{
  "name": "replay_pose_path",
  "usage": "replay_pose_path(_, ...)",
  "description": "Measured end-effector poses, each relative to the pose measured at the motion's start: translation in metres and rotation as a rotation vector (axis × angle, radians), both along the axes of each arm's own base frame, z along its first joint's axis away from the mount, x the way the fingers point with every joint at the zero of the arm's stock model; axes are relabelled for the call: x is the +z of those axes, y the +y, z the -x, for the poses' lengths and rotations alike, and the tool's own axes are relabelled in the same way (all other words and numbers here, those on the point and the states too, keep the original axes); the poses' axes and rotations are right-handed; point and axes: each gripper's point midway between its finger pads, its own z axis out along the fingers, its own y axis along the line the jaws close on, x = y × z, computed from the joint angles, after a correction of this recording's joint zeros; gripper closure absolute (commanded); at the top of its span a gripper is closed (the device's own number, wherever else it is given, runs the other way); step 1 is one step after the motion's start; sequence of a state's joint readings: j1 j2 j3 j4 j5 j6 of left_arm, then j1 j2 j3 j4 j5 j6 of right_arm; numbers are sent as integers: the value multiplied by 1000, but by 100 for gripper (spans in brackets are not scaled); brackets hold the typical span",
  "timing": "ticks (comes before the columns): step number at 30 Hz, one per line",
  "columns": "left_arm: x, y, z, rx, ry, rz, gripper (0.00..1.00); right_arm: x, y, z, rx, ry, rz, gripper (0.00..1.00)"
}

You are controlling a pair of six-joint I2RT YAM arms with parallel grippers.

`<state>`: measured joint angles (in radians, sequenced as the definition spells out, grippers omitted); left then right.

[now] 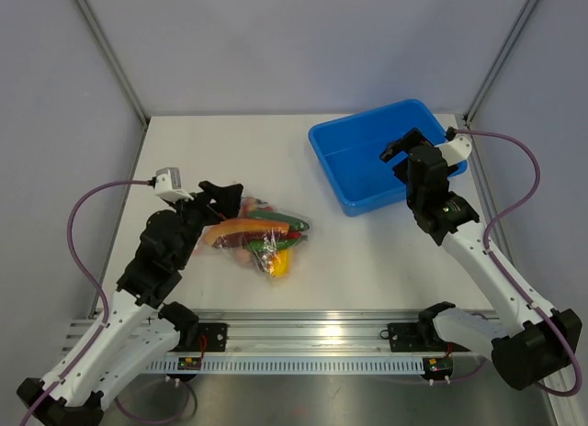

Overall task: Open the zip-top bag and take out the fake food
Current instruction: Adjust the zipper food storage bag at the center of the board.

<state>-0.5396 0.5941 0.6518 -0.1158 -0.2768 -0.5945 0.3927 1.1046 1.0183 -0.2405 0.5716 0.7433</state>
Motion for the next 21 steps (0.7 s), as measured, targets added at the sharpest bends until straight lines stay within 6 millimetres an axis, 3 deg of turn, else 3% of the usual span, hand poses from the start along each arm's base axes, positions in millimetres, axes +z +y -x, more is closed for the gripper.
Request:
replay_pose_path(12,-9,0,-6,41,70,36,1,-16,5,4,40,47,19,0)
replay_pose_path(21,-57,3,-7,180,352,189,1,-37,9,1,54,113,37,0)
